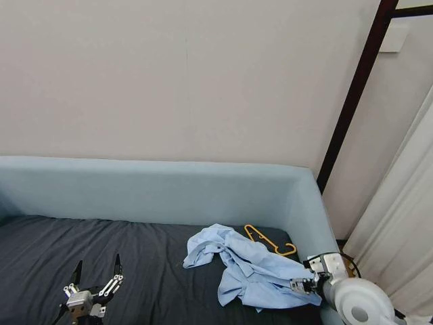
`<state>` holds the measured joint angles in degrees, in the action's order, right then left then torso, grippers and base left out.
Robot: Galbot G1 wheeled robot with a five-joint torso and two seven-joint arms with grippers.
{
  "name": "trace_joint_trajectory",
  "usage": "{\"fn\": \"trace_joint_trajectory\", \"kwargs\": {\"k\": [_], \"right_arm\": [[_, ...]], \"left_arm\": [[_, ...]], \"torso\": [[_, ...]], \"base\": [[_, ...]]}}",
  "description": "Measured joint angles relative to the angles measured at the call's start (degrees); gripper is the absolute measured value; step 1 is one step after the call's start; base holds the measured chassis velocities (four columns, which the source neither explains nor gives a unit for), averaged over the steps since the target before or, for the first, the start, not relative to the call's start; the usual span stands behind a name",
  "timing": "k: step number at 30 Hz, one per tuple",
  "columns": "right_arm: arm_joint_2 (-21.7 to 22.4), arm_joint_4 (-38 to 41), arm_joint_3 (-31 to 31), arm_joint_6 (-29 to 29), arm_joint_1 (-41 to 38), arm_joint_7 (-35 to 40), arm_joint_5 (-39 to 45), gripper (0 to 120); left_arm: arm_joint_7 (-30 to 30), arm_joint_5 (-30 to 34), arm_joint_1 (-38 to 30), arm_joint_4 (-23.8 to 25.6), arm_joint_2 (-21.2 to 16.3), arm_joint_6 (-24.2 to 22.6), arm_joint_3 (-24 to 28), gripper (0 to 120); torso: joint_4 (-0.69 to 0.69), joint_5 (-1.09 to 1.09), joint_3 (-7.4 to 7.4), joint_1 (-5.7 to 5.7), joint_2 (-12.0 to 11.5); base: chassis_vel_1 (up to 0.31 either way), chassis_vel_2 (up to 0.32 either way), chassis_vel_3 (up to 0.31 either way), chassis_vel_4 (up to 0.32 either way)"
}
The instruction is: Pick up the clothes from the sofa and hang them on the clothes hanger.
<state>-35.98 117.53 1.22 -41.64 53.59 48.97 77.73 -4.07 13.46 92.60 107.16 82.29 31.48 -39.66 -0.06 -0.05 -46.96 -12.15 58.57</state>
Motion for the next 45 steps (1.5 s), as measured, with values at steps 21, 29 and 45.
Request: {"fn": "trace_joint_trajectory", "kwargs": {"k": [21,29,45], "right_arm": [[-14.93,-22.62,16.55,31.86,-1.53,-28.25,-55.59,100],[-20.69,-26.97,18.96,28.43,-1.78,-22.75,-57.28,100],[-25.17,-32.65,20.18,25.19,-1.60,-18.74,-57.31,83]], "left_arm": [[0.02,-1.09,0.67,0.55,1.25,-0.10,-1.70,100],[0.02,-1.50,0.71,0.54,2.26,-0.32,-2.17,100],[0.02,-1.88,0.69,0.26,2.53,-0.28,-2.20,100]], "torso": [[-0.01,0.00,0.00,0.00,0.00],[-0.01,-0.01,0.00,0.00,0.00],[-0.02,0.00,0.00,0.00,0.00]], "base": [[0.000,0.000,0.000,0.000],[0.000,0.000,0.000,0.000],[0.000,0.000,0.000,0.000]]}}
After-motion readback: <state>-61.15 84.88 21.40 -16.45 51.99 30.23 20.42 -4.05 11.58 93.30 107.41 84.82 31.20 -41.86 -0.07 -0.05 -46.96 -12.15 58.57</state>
